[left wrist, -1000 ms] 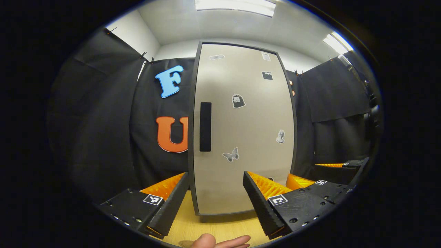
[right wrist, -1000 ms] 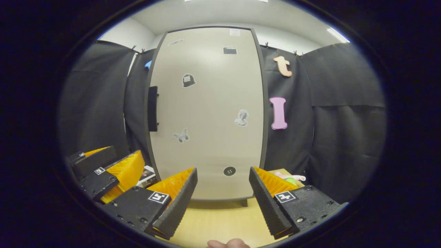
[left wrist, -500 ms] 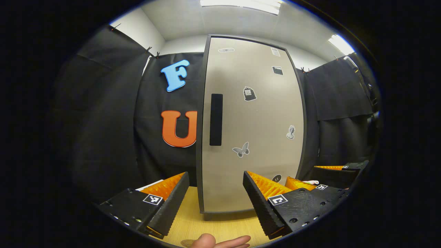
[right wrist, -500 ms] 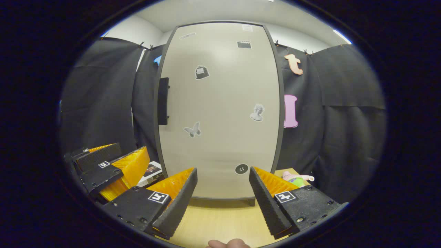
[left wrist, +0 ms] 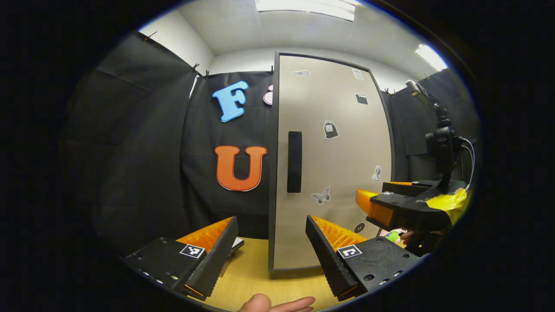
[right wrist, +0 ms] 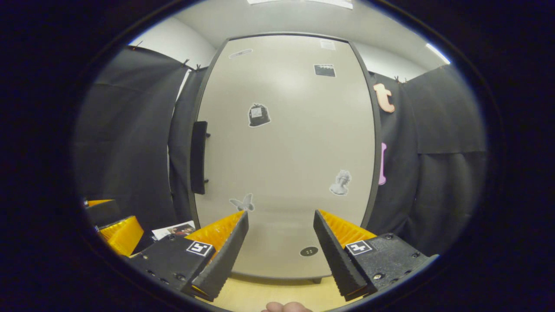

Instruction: Open the cabinet door with the right hand, grasp the bottle in the cabinet with the left hand and place it on the coaster, then close the cabinet door with the right hand.

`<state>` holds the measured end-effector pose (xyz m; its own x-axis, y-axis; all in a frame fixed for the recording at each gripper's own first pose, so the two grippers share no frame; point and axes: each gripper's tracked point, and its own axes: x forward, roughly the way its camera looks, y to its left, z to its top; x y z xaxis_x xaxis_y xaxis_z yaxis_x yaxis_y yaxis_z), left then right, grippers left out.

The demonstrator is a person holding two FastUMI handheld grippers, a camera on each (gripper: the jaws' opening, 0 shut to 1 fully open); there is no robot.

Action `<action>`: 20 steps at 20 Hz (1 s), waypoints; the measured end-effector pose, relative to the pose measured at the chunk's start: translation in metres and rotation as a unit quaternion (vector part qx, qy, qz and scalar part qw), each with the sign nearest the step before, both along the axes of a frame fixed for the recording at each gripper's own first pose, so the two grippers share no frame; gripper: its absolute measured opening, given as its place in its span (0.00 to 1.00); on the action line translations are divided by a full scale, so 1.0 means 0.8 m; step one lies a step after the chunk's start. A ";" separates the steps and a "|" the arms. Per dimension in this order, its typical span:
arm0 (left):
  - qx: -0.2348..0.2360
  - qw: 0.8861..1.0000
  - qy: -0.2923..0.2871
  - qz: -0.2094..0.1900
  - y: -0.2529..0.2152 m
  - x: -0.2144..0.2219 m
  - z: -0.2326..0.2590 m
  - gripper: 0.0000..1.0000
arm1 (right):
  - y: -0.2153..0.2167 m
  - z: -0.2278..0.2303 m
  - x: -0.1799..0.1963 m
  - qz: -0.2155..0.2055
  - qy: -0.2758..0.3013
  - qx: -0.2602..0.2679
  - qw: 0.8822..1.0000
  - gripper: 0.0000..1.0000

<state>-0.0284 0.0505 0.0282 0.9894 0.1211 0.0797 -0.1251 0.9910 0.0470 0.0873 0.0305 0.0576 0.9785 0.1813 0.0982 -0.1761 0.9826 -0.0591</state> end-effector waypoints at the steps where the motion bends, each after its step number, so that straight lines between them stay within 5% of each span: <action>1: 0.000 1.000 0.000 0.002 0.001 -0.004 0.002 0.95 | 0.006 0.006 0.006 0.006 -0.004 -0.001 1.000 0.97; 15: 0.035 0.998 0.022 0.046 0.028 -0.061 -0.009 0.95 | 0.158 0.054 0.058 0.124 0.000 -0.002 0.992 0.97; 20: 0.030 0.997 0.028 0.060 0.041 -0.073 -0.014 0.95 | 0.200 0.047 0.057 0.136 0.004 -0.049 0.989 0.93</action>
<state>-0.0869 0.0830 0.0168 0.9711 0.2358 0.0360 -0.2384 0.9643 0.1157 0.1325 0.1901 0.0955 0.8929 0.4463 0.0598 -0.4340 0.8883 -0.1501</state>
